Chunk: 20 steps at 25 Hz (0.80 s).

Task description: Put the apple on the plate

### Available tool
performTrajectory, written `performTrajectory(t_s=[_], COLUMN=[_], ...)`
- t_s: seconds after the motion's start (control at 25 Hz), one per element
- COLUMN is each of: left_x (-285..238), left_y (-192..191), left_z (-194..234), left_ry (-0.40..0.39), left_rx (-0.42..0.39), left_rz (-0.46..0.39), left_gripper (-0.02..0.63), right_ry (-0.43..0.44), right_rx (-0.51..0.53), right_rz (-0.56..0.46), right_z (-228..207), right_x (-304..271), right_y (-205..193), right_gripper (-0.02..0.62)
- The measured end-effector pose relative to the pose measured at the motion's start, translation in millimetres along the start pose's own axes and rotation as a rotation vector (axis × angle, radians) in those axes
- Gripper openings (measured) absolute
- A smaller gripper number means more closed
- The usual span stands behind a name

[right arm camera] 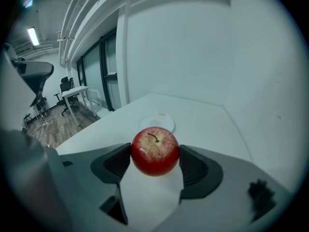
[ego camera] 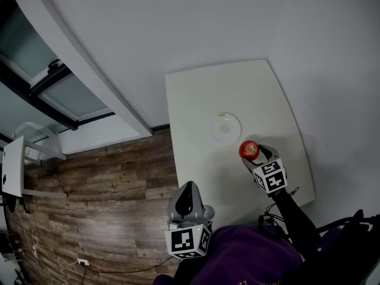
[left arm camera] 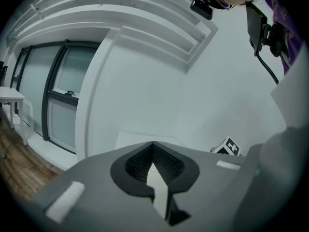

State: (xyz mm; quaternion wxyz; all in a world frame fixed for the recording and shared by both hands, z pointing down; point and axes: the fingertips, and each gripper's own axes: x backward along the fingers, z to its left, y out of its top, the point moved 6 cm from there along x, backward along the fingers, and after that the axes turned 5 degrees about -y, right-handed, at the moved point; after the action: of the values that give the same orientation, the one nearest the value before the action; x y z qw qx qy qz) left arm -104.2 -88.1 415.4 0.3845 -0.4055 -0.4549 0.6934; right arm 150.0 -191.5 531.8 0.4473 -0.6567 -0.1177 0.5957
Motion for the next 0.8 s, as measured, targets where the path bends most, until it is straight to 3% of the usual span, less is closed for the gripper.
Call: performTrajectory(t_s=[0.8], left_x=[9], left_y=[-2], left_z=[16], left_ry=[0.068], left_rx=[0.017], left_rz=[0.001], left_gripper=[0.006], right_ry=[0.054], right_rx=[0.077], right_rz=[-0.028], right_z=[16], right_x=[-32], right_y=[38], right_gripper=[0.327])
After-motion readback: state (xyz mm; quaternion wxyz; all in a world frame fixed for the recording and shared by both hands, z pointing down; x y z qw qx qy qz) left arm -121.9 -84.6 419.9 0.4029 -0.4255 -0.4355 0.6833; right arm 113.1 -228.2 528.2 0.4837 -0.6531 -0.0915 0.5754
